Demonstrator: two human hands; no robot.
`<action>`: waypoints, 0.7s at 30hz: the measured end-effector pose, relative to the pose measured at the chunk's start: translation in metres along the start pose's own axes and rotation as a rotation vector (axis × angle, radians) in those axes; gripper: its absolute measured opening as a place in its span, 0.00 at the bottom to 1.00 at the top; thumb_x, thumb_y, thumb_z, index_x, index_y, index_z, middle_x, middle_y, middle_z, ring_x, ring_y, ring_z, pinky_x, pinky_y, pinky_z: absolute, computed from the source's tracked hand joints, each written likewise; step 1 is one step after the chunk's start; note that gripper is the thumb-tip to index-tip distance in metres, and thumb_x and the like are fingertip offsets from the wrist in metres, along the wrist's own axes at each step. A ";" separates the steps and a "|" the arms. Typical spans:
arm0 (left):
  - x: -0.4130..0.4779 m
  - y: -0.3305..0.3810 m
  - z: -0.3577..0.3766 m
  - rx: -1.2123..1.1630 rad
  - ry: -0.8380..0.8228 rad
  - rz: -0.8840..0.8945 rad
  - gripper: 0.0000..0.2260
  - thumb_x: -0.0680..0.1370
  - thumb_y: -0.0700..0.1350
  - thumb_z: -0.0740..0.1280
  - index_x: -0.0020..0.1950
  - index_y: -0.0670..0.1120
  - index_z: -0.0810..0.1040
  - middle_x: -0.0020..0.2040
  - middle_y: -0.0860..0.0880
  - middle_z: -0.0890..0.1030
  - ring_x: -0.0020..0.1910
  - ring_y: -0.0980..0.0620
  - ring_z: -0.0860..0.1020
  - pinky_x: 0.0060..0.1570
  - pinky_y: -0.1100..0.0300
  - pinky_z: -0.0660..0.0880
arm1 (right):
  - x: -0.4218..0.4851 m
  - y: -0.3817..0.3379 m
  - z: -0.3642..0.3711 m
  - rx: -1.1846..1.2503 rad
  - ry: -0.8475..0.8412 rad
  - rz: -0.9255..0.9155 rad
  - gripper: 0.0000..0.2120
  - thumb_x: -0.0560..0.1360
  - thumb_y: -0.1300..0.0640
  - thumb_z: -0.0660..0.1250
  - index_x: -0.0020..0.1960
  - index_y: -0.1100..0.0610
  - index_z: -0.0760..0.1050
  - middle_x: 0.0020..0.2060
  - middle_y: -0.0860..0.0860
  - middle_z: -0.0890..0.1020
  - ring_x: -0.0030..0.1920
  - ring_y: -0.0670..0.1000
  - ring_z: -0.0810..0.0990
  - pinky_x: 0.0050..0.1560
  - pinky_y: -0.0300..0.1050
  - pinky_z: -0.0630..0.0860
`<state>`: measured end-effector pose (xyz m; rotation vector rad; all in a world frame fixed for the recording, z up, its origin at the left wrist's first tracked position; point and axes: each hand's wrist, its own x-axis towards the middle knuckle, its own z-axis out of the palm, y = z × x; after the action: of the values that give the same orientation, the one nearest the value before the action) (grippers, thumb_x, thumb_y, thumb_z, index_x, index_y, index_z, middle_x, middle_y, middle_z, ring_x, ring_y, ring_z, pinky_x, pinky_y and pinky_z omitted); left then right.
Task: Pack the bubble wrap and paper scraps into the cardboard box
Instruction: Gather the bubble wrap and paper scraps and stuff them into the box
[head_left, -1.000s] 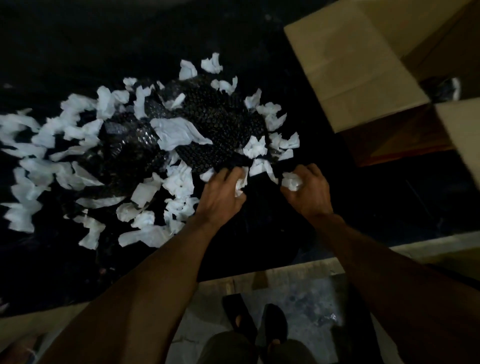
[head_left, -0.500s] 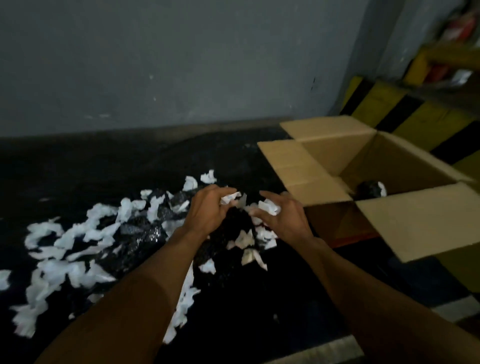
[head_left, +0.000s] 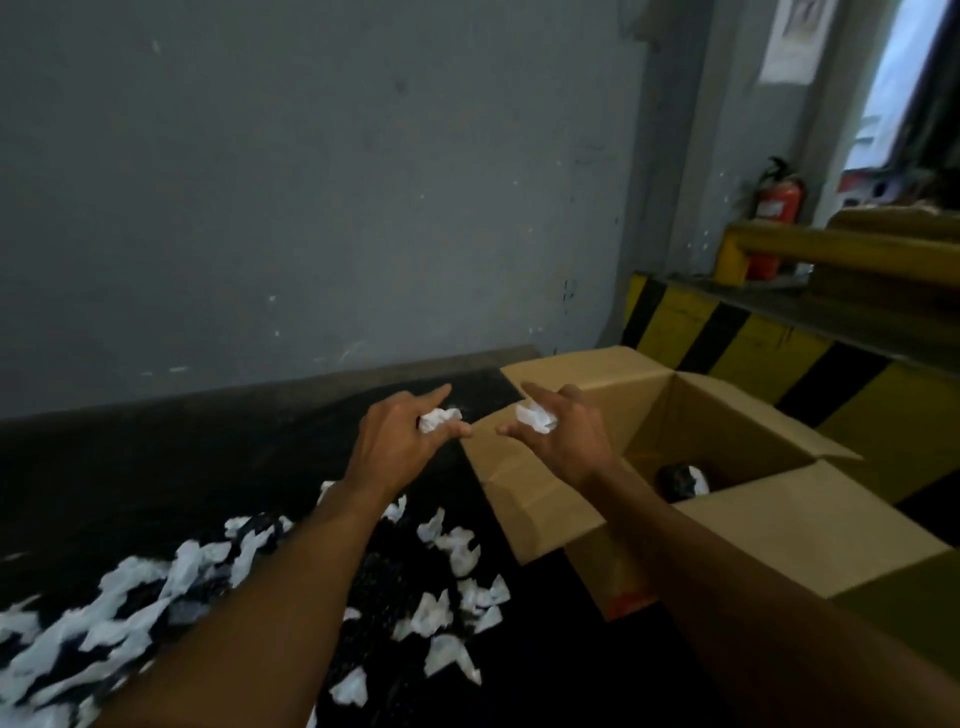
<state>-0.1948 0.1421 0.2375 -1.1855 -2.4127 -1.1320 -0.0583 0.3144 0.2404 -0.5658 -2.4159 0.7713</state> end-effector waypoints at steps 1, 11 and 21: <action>0.004 0.011 0.007 0.006 -0.014 0.021 0.31 0.69 0.64 0.70 0.69 0.54 0.73 0.43 0.50 0.77 0.46 0.51 0.76 0.45 0.58 0.70 | 0.003 0.011 -0.011 -0.018 -0.009 0.012 0.34 0.70 0.39 0.71 0.73 0.49 0.67 0.62 0.55 0.72 0.59 0.55 0.73 0.55 0.45 0.71; 0.042 0.134 0.133 0.000 -0.042 -0.011 0.30 0.72 0.61 0.69 0.71 0.52 0.70 0.53 0.48 0.78 0.51 0.53 0.75 0.48 0.60 0.70 | 0.032 0.153 -0.109 -0.121 -0.037 0.058 0.33 0.72 0.38 0.68 0.74 0.45 0.63 0.73 0.53 0.65 0.70 0.55 0.66 0.66 0.53 0.68; 0.066 0.182 0.239 0.033 -0.059 -0.256 0.26 0.71 0.62 0.70 0.65 0.50 0.78 0.58 0.50 0.82 0.53 0.53 0.79 0.53 0.53 0.78 | 0.064 0.253 -0.168 -0.105 -0.103 -0.024 0.28 0.73 0.42 0.69 0.70 0.52 0.70 0.67 0.52 0.72 0.64 0.52 0.71 0.60 0.43 0.68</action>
<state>-0.0707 0.4217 0.2066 -0.9315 -2.6764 -1.1346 0.0494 0.6047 0.2218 -0.5490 -2.5650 0.6815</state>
